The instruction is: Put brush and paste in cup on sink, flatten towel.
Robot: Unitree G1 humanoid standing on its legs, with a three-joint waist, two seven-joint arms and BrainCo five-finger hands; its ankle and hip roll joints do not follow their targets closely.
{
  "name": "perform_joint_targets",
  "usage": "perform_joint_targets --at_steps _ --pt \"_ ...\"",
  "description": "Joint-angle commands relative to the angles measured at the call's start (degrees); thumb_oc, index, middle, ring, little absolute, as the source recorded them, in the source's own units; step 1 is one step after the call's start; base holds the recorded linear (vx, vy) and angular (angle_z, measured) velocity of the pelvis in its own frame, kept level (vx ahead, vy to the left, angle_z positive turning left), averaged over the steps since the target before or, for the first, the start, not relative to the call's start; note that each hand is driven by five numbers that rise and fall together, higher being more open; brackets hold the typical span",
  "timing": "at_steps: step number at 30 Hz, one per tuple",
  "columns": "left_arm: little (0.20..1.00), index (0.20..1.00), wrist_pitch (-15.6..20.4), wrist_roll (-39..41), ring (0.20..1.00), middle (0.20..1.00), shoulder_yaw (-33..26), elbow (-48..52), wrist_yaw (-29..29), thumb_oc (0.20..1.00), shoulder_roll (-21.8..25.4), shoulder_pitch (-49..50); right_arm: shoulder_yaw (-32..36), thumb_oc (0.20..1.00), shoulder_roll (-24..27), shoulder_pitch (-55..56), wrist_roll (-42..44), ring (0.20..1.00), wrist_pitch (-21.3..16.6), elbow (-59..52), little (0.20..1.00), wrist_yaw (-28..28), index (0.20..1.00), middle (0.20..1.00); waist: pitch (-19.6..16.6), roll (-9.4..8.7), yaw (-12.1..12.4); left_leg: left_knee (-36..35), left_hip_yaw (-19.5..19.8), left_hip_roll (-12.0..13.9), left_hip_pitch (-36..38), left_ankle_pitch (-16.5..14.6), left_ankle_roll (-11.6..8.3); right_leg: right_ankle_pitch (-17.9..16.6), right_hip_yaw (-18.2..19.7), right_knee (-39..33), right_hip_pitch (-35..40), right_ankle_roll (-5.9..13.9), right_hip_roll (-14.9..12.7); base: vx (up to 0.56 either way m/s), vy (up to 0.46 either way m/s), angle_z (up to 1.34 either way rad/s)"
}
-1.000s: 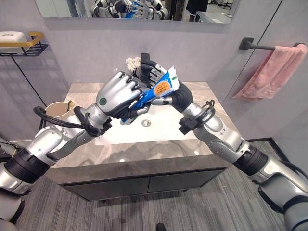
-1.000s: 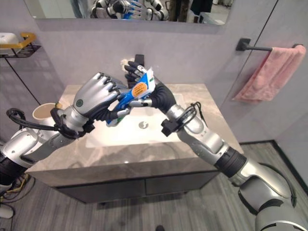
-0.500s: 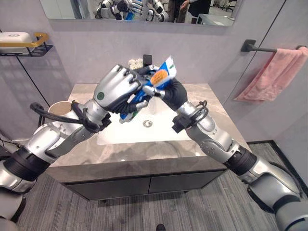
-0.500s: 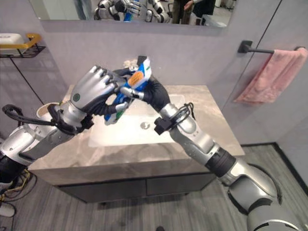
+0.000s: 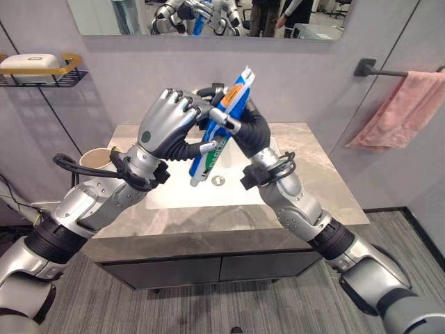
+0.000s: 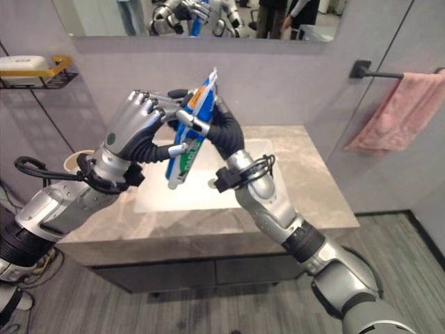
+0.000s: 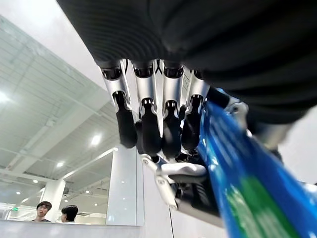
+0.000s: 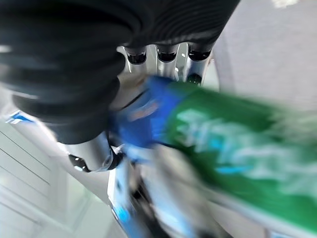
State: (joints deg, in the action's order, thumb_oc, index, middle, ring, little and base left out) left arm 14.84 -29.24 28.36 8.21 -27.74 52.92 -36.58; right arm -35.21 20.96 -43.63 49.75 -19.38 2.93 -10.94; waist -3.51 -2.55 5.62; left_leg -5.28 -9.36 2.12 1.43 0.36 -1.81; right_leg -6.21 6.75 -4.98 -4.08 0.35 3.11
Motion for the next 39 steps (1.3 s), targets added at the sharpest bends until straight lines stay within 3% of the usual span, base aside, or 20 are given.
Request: perform_joint_targets --at_steps 1,7,16,20,25,31,36,39 --pt "1.000 1.000 1.2 0.6 1.000 1.000 -1.9 1.3 -1.3 1.000 -1.5 3.7 8.8 0.200 -0.9 -2.1 -0.1 0.200 -4.4 0.3 0.200 -3.6 0.200 0.200 -3.8 -2.55 1.3 0.3 0.7 0.1 -0.1 0.5 -1.62 -0.8 -4.3 0.8 0.6 4.94 -4.5 -0.02 -0.018 0.05" --pt "1.000 1.000 0.9 3.9 1.000 1.000 -10.0 6.4 -2.1 1.000 -4.6 12.8 14.2 0.200 -3.8 -1.2 -3.4 0.200 -6.3 -0.7 0.200 -9.7 0.200 0.200 -3.4 -3.22 3.1 0.3 2.5 -0.1 -0.6 0.9 -1.56 -0.4 -6.3 0.9 1.2 4.60 -4.7 -0.02 -0.014 0.17" --pt "1.000 1.000 1.4 7.9 1.000 1.000 -14.8 9.2 -2.4 1.000 -6.5 18.3 16.6 0.200 -5.1 -2.9 -6.4 0.200 -7.3 -0.6 0.200 -14.1 0.200 0.200 -2.3 -3.86 4.8 0.3 4.9 -0.4 -1.6 1.4 -1.43 -0.2 -8.8 1.0 1.6 4.37 -5.3 -0.01 -0.003 0.19" --pt "1.000 1.000 2.7 11.5 1.000 1.000 -19.9 11.7 -2.6 1.000 -6.6 24.6 19.1 0.200 -3.6 -4.5 -9.1 0.200 -8.0 -0.5 0.200 -16.9 0.200 0.200 -1.0 -4.38 7.4 0.3 7.7 -1.0 -2.7 1.9 -1.17 0.0 -11.1 0.9 2.0 4.30 -6.0 0.00 -0.006 0.29" --pt "1.000 1.000 4.8 15.5 1.000 1.000 -24.0 13.0 -2.6 1.000 -6.4 30.8 21.4 0.200 -2.1 -6.6 -11.1 0.200 -8.6 0.2 0.200 -18.8 0.200 0.200 -0.2 -4.55 8.8 0.3 10.1 -1.7 -3.7 2.3 -0.89 0.2 -13.4 0.6 2.4 4.40 -6.7 0.01 0.008 0.42" --pt "1.000 1.000 5.5 21.5 1.000 1.000 -30.1 9.2 -0.4 1.000 -4.9 41.6 23.4 0.200 2.0 -10.5 -12.7 0.200 -9.1 1.1 0.200 -20.1 0.200 0.200 1.2 -4.78 12.2 0.3 13.5 -2.8 -5.4 2.9 -0.38 0.5 -16.5 0.2 2.8 4.56 -7.7 0.03 0.017 0.30" --pt "1.000 1.000 5.0 22.5 1.000 1.000 -32.3 6.8 0.0 1.000 -5.1 44.9 23.1 0.200 3.5 -12.8 -13.6 0.200 -9.1 1.3 0.200 -20.1 0.200 0.200 1.7 -5.12 13.9 0.3 14.9 -3.3 -6.1 3.2 -0.30 0.7 -17.6 0.1 2.8 4.70 -8.1 0.03 0.021 0.18" --pt "1.000 1.000 5.5 27.4 1.000 1.000 -32.6 5.1 2.4 1.000 -7.9 47.8 22.9 0.200 4.7 -13.8 -14.2 0.200 -8.8 0.7 0.200 -19.8 0.200 0.200 2.2 -5.45 15.2 0.3 16.0 -3.9 -6.8 3.4 -0.17 0.9 -18.8 0.0 2.8 4.80 -8.5 0.03 0.016 0.18"
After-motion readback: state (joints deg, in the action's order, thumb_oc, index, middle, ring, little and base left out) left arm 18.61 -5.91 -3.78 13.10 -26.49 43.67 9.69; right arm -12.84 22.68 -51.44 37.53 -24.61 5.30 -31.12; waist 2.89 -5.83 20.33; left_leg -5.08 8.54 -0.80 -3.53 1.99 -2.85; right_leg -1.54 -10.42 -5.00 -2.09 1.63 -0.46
